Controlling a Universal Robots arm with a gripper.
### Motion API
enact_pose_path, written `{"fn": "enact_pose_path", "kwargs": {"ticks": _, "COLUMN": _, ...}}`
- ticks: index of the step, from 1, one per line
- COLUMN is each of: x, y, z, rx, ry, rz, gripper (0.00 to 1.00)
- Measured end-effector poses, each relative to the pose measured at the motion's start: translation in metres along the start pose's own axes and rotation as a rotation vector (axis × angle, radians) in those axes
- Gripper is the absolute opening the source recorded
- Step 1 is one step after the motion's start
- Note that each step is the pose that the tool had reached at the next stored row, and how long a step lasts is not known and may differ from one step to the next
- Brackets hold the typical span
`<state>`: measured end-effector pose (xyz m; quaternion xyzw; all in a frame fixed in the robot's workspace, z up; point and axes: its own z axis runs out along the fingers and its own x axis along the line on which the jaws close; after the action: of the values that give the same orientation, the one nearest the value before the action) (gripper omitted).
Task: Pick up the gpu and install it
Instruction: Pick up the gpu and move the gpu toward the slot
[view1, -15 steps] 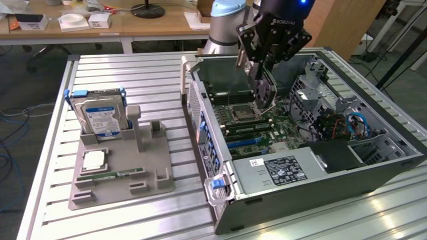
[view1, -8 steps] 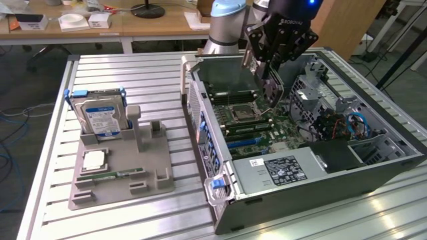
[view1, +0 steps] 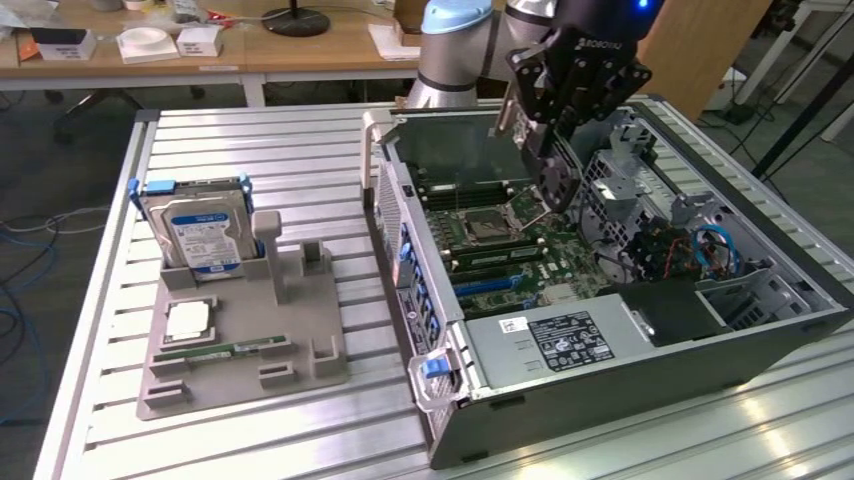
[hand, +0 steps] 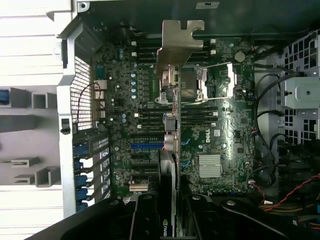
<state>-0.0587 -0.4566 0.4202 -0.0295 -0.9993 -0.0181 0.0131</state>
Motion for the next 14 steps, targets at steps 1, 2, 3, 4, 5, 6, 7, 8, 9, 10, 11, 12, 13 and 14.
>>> {"fn": "enact_pose_path", "kwargs": {"ticks": 1, "x": -0.002, "y": 0.0001, "z": 0.0, "rx": 0.0, "ry": 0.0, "rz": 0.0, "gripper": 0.26}}
{"fn": "enact_pose_path", "kwargs": {"ticks": 2, "x": -0.004, "y": 0.0002, "z": -0.0001, "rx": 0.0, "ry": 0.0, "rz": 0.0, "gripper": 0.26}}
{"fn": "enact_pose_path", "kwargs": {"ticks": 3, "x": -0.006, "y": 0.0004, "z": -0.0002, "rx": 0.0, "ry": 0.0, "rz": 0.0, "gripper": 0.26}}
{"fn": "enact_pose_path", "kwargs": {"ticks": 4, "x": -0.008, "y": 0.0005, "z": -0.0002, "rx": 0.0, "ry": 0.0, "rz": 0.0, "gripper": 0.26}}
{"fn": "enact_pose_path", "kwargs": {"ticks": 5, "x": -0.01, "y": 0.0006, "z": -0.0003, "rx": 0.0, "ry": 0.0, "rz": 0.0, "gripper": 0.26}}
{"fn": "enact_pose_path", "kwargs": {"ticks": 6, "x": -0.013, "y": 0.0007, "z": -0.0003, "rx": 0.0, "ry": 0.0001, "rz": 0.0, "gripper": 0.26}}
{"fn": "enact_pose_path", "kwargs": {"ticks": 7, "x": -0.015, "y": 0.0009, "z": -0.0004, "rx": 0.0, "ry": 0.0, "rz": 0.0, "gripper": 0.26}}
{"fn": "enact_pose_path", "kwargs": {"ticks": 8, "x": -0.017, "y": 0.001, "z": -0.0004, "rx": 0.0, "ry": 0.0, "rz": 0.0, "gripper": 0.26}}
{"fn": "enact_pose_path", "kwargs": {"ticks": 9, "x": -0.019, "y": 0.0011, "z": -0.0005, "rx": 0.0, "ry": 0.0, "rz": 0.0, "gripper": 0.26}}
{"fn": "enact_pose_path", "kwargs": {"ticks": 10, "x": -0.021, "y": 0.0012, "z": -0.0005, "rx": 0.0, "ry": 0.0, "rz": 0.0, "gripper": 0.26}}
{"fn": "enact_pose_path", "kwargs": {"ticks": 11, "x": -0.022, "y": 0.0013, "z": -0.0006, "rx": 0.0, "ry": 0.0001, "rz": 0.0, "gripper": 0.26}}
{"fn": "enact_pose_path", "kwargs": {"ticks": 12, "x": -0.024, "y": 0.0014, "z": -0.0006, "rx": 0.0, "ry": 0.0001, "rz": 0.0, "gripper": 0.26}}
{"fn": "enact_pose_path", "kwargs": {"ticks": 13, "x": -0.026, "y": 0.0016, "z": -0.0006, "rx": -0.0001, "ry": 0.0, "rz": 0.0, "gripper": 0.26}}
{"fn": "enact_pose_path", "kwargs": {"ticks": 14, "x": -0.028, "y": 0.0017, "z": -0.0007, "rx": -0.0001, "ry": 0.0, "rz": 0.0, "gripper": 0.26}}
